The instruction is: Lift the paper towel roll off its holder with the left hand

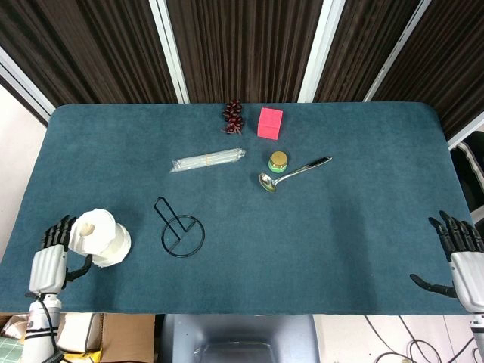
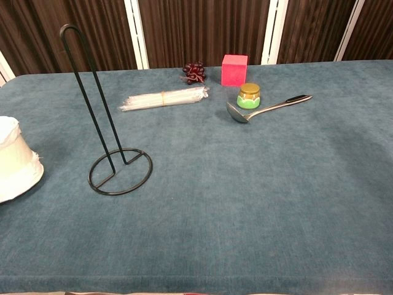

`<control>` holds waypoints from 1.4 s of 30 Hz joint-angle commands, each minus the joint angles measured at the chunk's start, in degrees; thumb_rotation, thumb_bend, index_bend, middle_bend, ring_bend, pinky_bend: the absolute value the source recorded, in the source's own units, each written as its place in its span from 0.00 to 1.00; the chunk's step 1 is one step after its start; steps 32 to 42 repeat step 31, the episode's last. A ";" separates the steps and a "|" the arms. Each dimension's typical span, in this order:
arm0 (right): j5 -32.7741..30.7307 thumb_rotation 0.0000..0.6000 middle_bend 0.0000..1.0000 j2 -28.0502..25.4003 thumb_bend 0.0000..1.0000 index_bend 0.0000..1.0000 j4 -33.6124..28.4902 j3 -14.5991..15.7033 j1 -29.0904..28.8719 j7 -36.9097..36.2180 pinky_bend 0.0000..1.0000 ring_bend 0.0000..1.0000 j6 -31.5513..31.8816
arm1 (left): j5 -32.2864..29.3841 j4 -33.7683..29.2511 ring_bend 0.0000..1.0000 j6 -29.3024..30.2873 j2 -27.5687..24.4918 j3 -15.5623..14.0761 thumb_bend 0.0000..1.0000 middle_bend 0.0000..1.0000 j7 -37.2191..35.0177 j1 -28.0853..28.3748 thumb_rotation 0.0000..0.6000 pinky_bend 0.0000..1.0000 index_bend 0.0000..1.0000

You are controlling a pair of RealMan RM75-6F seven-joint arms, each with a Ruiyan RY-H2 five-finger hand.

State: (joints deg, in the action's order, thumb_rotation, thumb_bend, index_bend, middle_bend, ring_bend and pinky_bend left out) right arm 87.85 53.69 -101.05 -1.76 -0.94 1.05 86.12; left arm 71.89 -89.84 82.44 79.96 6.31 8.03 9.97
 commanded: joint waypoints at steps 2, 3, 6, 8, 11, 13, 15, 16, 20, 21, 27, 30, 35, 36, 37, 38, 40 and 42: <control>0.00 1.00 0.00 -0.03 0.14 0.04 0.01 -0.03 0.10 -0.12 0.12 0.00 0.22 | -2.57 -11.02 0.00 1.76 -7.73 -0.48 0.38 0.00 10.99 -1.24 1.00 0.01 0.00; 0.01 1.00 0.00 -0.04 0.14 0.04 -0.01 -0.05 0.12 -0.20 0.12 0.00 0.29 | -2.69 -12.57 0.00 1.27 -9.00 -0.66 0.38 0.00 11.11 -1.28 1.00 0.01 0.00; -0.09 1.00 0.00 -0.06 0.14 0.04 0.01 -0.19 0.14 -0.43 0.12 0.00 0.47 | -2.95 -17.47 0.00 -0.51 -13.28 -1.44 0.38 0.00 11.16 -1.38 1.00 0.01 0.00; -0.10 1.00 0.00 -0.05 0.14 0.04 0.01 -0.16 0.16 -0.44 0.12 0.00 0.46 | -2.20 -19.47 0.00 -0.60 -15.26 -1.63 0.38 0.00 11.14 -1.44 1.00 0.01 0.00; -0.04 1.00 0.00 -0.01 0.14 0.04 0.06 -0.15 0.05 -0.42 0.12 0.00 0.30 | -0.79 -19.12 0.00 1.35 -15.49 -1.01 0.37 0.00 12.81 -1.39 1.00 0.01 0.00; -0.38 1.00 0.00 0.04 0.14 0.04 0.12 -0.24 -0.10 -0.35 0.12 0.00 -0.05 | -0.17 -17.70 0.00 2.82 -14.59 -0.28 0.36 0.00 14.77 -1.10 1.00 0.01 0.00; -0.81 1.00 0.00 -0.03 0.14 0.04 0.02 -0.34 -0.29 -0.24 0.12 0.00 -0.51 | 0.12 -16.50 0.00 3.32 -13.94 0.11 0.35 0.00 16.96 -0.59 1.00 0.01 0.00; -0.91 1.00 0.00 -0.09 0.14 0.04 -0.03 -0.38 -0.36 -0.22 0.12 0.00 -0.63 | 0.20 -16.21 0.00 3.21 -13.81 0.12 0.35 0.00 17.56 -0.40 1.00 0.01 0.00; -0.90 1.00 0.00 -0.20 0.14 0.04 -0.08 -0.38 -0.24 -0.08 0.12 0.00 -0.38 | 0.25 -15.73 0.00 2.25 -13.80 -0.14 0.36 0.00 18.74 0.15 1.00 0.01 0.00; -0.85 1.00 0.00 -0.23 0.14 0.04 -0.10 -0.35 -0.17 -0.03 0.12 0.00 -0.28 | 0.28 -15.61 0.00 2.11 -13.83 -0.23 0.36 0.00 18.91 0.20 1.00 0.01 0.00; -0.70 1.00 0.00 -0.21 0.14 0.04 -0.12 -0.26 -0.06 0.09 0.12 0.00 -0.10 | -0.16 -15.25 0.00 2.02 -13.70 -0.05 0.36 0.00 19.54 0.35 1.00 0.01 0.04; -0.70 1.00 0.00 -0.22 0.14 0.04 -0.19 -0.21 -0.06 0.19 0.12 0.00 -0.17 | -0.12 -15.31 0.00 1.96 -13.72 -0.03 0.36 0.00 19.60 0.43 1.00 0.02 0.05; -0.68 1.00 0.00 -0.24 0.14 0.04 -0.22 -0.20 -0.06 0.15 0.12 0.00 -0.18 | -0.07 -15.41 0.00 1.93 -13.74 -0.04 0.36 0.00 19.63 0.46 1.00 0.02 0.05; -0.68 1.00 0.00 -0.24 0.14 0.04 -0.22 -0.20 -0.06 0.15 0.12 0.00 -0.18 | -0.07 -15.41 0.00 1.93 -13.74 -0.04 0.36 0.00 19.63 0.46 1.00 0.02 0.05; -0.68 1.00 0.00 -0.24 0.14 0.04 -0.22 -0.20 -0.06 0.15 0.12 0.00 -0.18 | -0.07 -15.41 0.00 1.93 -13.74 -0.04 0.36 0.00 19.63 0.46 1.00 0.02 0.05; -0.68 1.00 0.00 -0.24 0.14 0.04 -0.22 -0.20 -0.06 0.15 0.12 0.00 -0.18 | -0.07 -15.41 0.00 1.93 -13.74 -0.04 0.36 0.00 19.63 0.46 1.00 0.02 0.05; -0.68 1.00 0.00 -0.24 0.14 0.04 -0.22 -0.20 -0.06 0.15 0.12 0.00 -0.18 | -0.07 -15.41 0.00 1.93 -13.74 -0.04 0.36 0.00 19.63 0.46 1.00 0.02 0.05; -0.68 1.00 0.00 -0.24 0.14 0.04 -0.22 -0.20 -0.06 0.15 0.12 0.00 -0.18 | -0.07 -15.41 0.00 1.93 -13.74 -0.04 0.36 0.00 19.63 0.46 1.00 0.02 0.05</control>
